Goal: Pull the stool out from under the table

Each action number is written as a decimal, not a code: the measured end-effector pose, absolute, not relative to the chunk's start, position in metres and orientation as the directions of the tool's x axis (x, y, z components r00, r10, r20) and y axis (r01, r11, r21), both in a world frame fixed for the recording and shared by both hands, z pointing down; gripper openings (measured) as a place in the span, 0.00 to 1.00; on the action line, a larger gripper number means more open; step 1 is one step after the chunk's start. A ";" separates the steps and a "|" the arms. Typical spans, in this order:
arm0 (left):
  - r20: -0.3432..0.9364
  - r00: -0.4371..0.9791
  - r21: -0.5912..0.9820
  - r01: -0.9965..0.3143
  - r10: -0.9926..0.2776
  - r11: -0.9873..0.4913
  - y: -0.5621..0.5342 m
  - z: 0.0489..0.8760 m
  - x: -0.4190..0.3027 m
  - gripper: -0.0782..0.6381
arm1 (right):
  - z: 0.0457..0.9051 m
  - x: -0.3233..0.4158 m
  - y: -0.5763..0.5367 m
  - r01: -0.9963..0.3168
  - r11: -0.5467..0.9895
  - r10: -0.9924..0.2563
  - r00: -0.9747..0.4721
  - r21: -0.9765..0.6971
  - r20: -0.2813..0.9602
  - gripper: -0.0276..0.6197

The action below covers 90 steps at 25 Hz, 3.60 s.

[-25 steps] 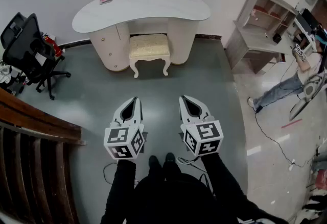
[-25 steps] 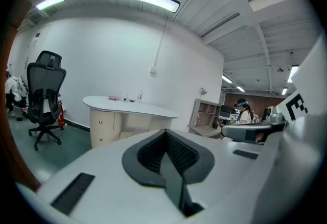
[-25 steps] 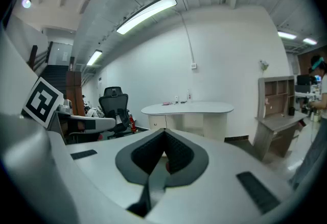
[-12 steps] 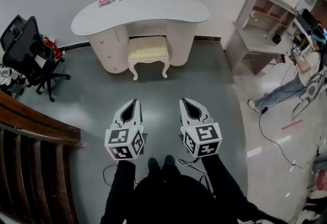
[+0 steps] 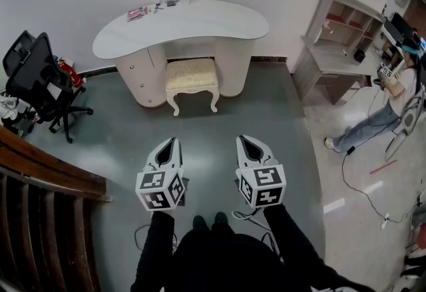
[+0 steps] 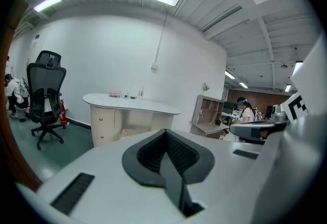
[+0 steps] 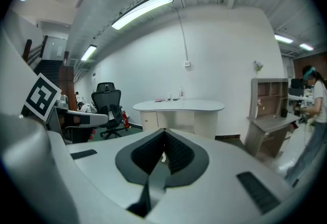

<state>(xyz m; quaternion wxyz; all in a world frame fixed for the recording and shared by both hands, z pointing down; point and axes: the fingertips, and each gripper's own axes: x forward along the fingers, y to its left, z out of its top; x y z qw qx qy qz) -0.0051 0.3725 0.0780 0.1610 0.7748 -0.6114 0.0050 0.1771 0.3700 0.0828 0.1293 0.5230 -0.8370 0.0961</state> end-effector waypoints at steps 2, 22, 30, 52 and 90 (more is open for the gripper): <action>0.209 0.248 0.239 -0.951 -0.946 -0.196 0.371 0.077 0.000 0.12 | 0.081 0.184 0.368 -0.901 0.434 -0.852 -0.419 -0.022 0.313 0.05; 0.187 0.239 0.237 -0.952 -0.953 -0.192 0.332 0.062 0.026 0.12 | 0.078 0.216 0.342 -0.912 0.409 -0.868 -0.390 0.000 0.306 0.05; 0.204 0.210 0.223 -0.961 -0.956 -0.163 0.309 0.068 0.011 0.12 | 0.082 0.206 0.314 -0.908 0.420 -0.861 -0.396 0.006 0.320 0.05; 0.322 0.219 0.237 -0.961 -0.921 -0.146 0.121 0.140 -0.093 0.12 | 0.146 0.124 0.134 -0.920 0.393 -0.821 -0.345 0.012 0.456 0.05; 0.608 0.137 0.129 -0.989 -0.782 -0.073 -0.087 0.505 -0.158 0.31 | 0.515 0.115 -0.104 -0.940 0.319 -0.695 -0.146 0.120 0.704 0.20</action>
